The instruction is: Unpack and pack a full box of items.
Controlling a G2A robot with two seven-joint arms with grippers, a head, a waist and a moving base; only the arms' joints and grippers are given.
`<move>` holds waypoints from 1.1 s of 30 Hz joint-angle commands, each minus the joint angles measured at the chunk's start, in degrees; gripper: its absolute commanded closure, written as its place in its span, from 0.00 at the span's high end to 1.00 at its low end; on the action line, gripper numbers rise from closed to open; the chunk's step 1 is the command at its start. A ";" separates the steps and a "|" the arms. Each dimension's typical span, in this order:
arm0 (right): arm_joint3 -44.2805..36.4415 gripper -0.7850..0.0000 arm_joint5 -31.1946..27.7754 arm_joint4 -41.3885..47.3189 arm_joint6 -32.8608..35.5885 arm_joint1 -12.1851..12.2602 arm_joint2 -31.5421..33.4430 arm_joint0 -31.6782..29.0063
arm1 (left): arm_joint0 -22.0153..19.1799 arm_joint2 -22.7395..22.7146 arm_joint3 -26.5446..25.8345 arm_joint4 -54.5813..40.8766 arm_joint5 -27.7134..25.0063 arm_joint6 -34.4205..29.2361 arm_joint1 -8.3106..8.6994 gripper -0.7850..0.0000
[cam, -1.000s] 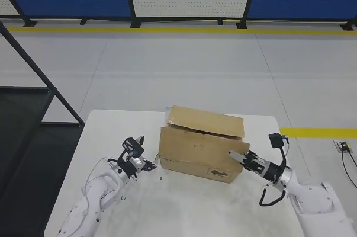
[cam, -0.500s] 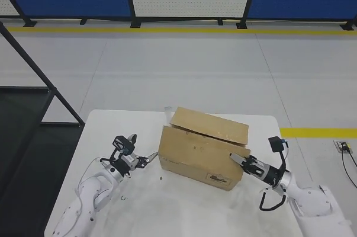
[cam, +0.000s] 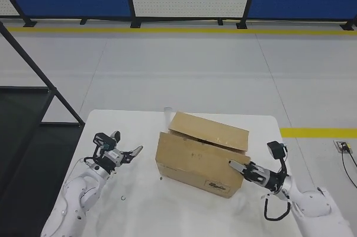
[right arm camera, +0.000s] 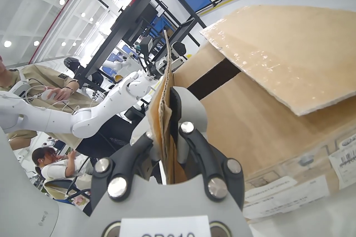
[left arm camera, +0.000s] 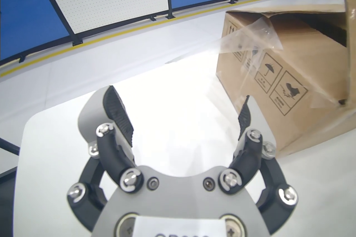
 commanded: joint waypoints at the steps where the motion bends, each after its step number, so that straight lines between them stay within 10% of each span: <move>1: 0.29 0.00 -0.90 0.74 0.62 0.12 -0.45 0.18 | 0.08 -0.33 0.59 -0.26 0.16 0.00 0.07 1.00; 33: 2.90 0.00 -8.92 1.45 -2.89 3.97 -13.33 7.87 | 1.67 -3.13 2.06 -3.43 1.16 0.02 0.94 1.00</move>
